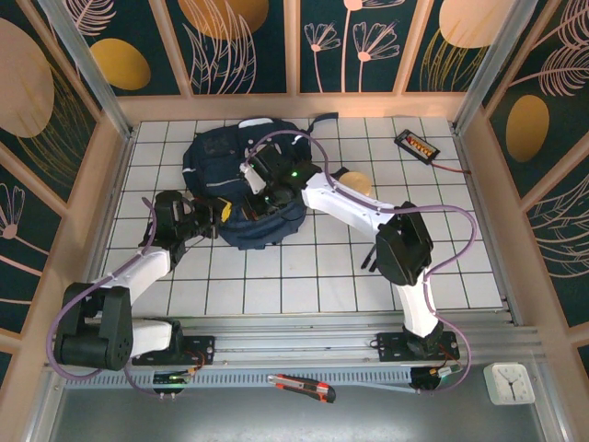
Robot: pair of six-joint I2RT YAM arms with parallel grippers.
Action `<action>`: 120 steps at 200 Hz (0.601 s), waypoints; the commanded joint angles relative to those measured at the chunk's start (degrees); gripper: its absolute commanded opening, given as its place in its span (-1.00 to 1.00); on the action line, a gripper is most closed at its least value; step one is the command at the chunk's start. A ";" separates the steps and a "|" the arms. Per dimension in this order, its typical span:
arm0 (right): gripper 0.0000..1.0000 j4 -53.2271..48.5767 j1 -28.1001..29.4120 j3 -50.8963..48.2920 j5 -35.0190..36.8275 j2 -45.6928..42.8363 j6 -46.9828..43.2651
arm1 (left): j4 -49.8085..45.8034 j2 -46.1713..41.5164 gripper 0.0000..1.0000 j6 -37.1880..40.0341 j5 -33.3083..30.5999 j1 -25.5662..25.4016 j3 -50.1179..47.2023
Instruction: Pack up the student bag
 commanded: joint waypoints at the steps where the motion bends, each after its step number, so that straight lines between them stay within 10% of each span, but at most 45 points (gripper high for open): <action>1: -1.00 -1.72 0.85 0.02 -0.57 -1.37 -1.64 | -2.07 -0.53 -1.00 6.75 -0.72 0.07 1.90; 120: -1.00 0.12 -21.89 -10.30 4.00 -7.27 -11.28 | -21.23 -3.97 -1.00 22.82 -3.77 1.38 10.38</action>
